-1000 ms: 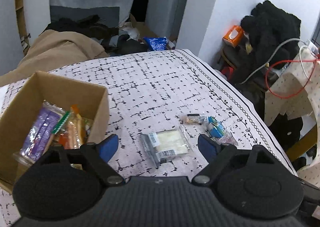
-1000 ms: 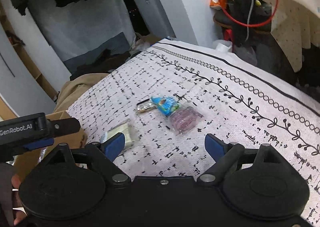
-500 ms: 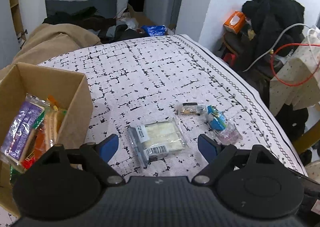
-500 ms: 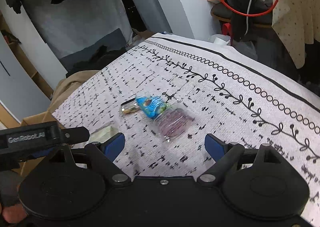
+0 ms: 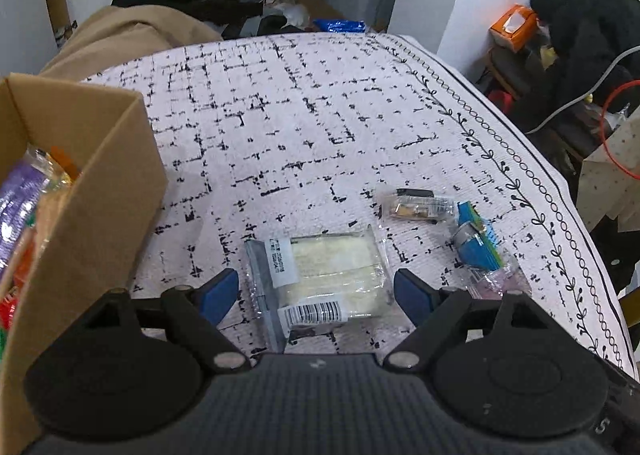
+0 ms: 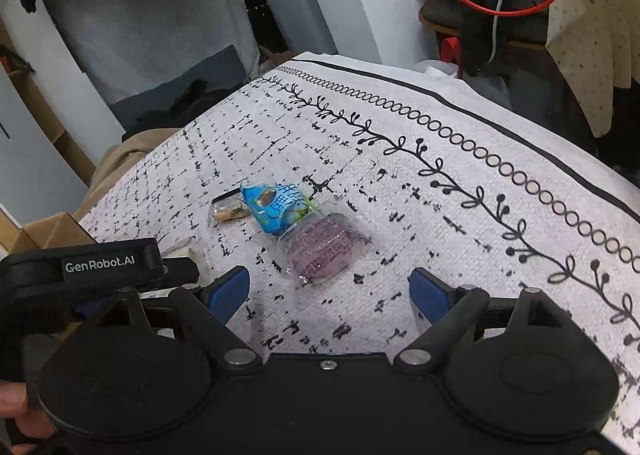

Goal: Organize snacks
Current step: 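Grasp the white bread packet with the left gripper while the right grasps the purple packet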

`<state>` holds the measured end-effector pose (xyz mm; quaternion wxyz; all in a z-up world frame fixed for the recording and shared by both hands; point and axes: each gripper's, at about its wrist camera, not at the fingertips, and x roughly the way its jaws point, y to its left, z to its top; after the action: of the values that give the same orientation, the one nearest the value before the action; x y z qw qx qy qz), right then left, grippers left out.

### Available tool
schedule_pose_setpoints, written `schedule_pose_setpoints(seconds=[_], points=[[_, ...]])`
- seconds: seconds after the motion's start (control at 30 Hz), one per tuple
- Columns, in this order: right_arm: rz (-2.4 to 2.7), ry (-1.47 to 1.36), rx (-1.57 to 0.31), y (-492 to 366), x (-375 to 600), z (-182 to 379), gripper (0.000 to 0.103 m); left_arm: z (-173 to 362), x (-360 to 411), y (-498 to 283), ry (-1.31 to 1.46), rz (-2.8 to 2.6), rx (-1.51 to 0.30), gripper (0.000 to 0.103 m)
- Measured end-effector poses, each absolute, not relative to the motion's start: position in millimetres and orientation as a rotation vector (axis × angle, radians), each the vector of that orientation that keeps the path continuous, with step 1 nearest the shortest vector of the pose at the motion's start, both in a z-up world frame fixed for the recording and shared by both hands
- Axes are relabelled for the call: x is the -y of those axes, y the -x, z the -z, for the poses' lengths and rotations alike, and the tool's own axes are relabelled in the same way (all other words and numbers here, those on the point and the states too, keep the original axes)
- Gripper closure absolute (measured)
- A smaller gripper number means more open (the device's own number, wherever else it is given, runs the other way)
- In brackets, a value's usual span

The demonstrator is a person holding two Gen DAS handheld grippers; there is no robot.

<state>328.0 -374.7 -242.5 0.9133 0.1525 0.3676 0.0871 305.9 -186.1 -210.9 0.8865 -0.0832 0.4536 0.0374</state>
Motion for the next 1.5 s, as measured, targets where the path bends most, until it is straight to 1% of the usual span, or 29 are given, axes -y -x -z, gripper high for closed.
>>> schedule_pose_setpoints(seconds=[0.3,0.37,0.57,0.6,0.63,0.83,0.87,0.93,0.97,1.0,1.03,1.1,1.3,1.5], points=[[-0.186,-0.249,-0.731,-335.5,366.6,244.7,0.015,224.7,185.0,-313.3,0.207,-0.101,-0.960,0.018],[-0.186,-0.244,-0.729,-336.3,366.7,244.1,0.015,224.6,184.9,-313.3,0.202,-0.100,-0.950,0.021],[-0.184,-0.223,-0.721,-340.6,363.4,244.4,0.015,220.7,186.5,-312.5,0.198,-0.079,-0.920,0.037],[-0.183,-0.222,-0.720,-341.1,362.7,244.8,0.015,219.8,186.4,-311.7,0.198,-0.076,-0.917,0.042],[-0.182,-0.217,-0.720,-342.2,361.5,244.6,0.015,218.3,186.5,-310.4,0.194,-0.075,-0.913,0.044],[-0.179,-0.197,-0.711,-351.8,356.3,244.9,0.016,206.4,180.9,-301.6,0.184,-0.092,-0.900,0.045],[-0.178,-0.190,-0.709,-352.9,355.1,245.3,0.017,203.4,179.9,-300.5,0.185,-0.094,-0.900,0.045],[-0.176,-0.174,-0.708,-353.3,352.8,244.5,0.024,198.3,179.9,-297.7,0.175,-0.090,-0.892,0.045],[-0.174,-0.162,-0.710,-352.9,352.0,244.1,0.033,195.6,180.0,-296.2,0.168,-0.088,-0.888,0.046],[-0.178,-0.155,-0.712,-352.3,351.8,243.9,0.039,193.1,179.6,-295.1,0.165,-0.086,-0.885,0.046],[-0.189,-0.162,-0.712,-352.0,352.0,243.2,0.041,190.8,179.2,-294.2,0.163,-0.085,-0.882,0.046],[-0.199,-0.179,-0.714,-351.0,353.2,241.8,0.050,185.8,178.3,-292.4,0.161,-0.086,-0.875,0.046],[-0.238,-0.183,-0.690,-343.9,350.5,224.1,0.055,173.1,175.9,-288.6,0.156,-0.088,-0.861,0.046],[-0.283,-0.190,-0.649,-332.9,342.8,202.4,0.055,155.0,169.1,-281.8,0.175,-0.096,-0.843,0.046]])
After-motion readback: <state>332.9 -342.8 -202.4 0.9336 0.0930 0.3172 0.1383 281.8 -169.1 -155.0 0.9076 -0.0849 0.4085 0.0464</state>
